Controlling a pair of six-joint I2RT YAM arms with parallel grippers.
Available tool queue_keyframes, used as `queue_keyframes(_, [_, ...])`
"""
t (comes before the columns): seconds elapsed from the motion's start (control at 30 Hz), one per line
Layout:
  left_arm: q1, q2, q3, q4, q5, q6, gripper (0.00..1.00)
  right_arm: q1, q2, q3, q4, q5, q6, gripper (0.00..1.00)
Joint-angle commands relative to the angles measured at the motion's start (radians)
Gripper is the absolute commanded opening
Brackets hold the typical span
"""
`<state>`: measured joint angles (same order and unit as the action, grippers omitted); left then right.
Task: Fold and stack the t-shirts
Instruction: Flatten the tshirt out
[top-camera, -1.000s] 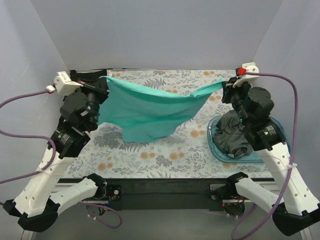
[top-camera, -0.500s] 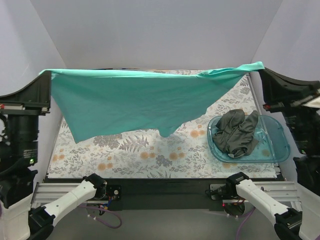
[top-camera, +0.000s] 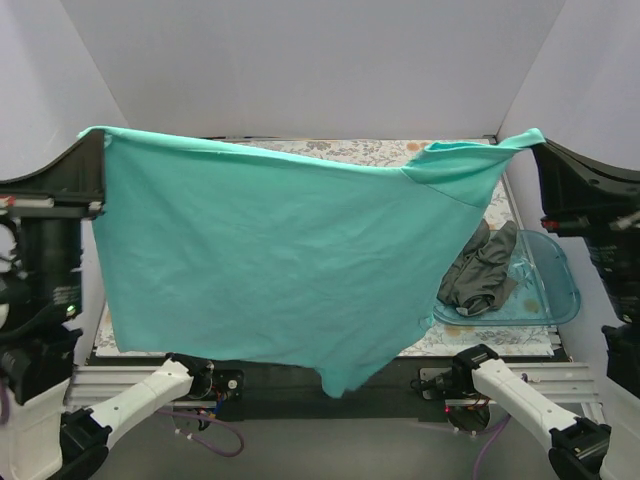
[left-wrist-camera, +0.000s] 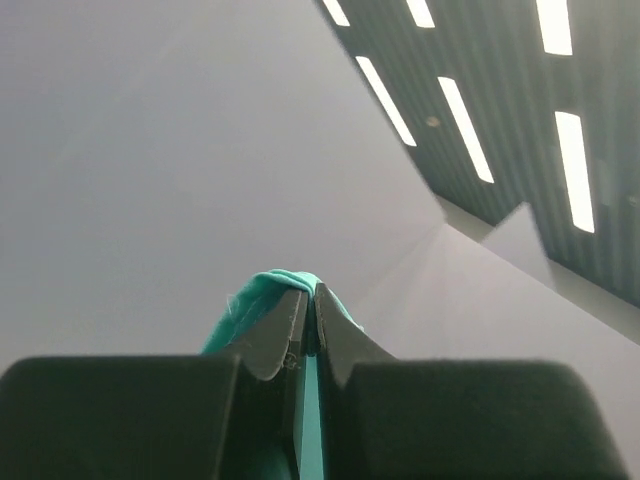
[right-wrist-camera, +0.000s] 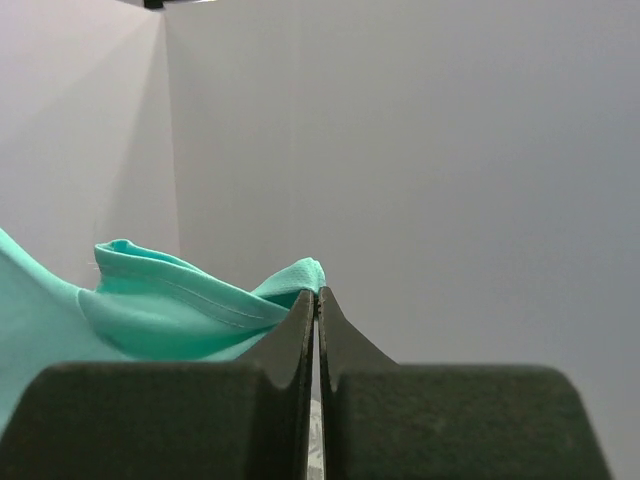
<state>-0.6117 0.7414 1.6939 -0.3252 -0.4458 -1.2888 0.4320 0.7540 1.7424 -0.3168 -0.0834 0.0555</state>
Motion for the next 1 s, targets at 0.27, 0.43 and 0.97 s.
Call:
queue_keyframes(0.27, [0.307,0.485,-0.532,-0.074,-0.205,-0.299,0.00,-0.007,0.427,-0.397,0.125,0.291,-0.009,0.01])
queue_keyframes(0.43, [0.426,0.743,-0.475,-0.103,0.024,-0.282,0.85,-0.016,0.733,-0.344,0.104,0.209,-0.048,0.79])
queue_keyframes(0.97, [0.426,0.598,-0.738,-0.034,0.167,-0.241,0.91,-0.015,0.740,-0.561,0.107,-0.040,0.047,0.98])
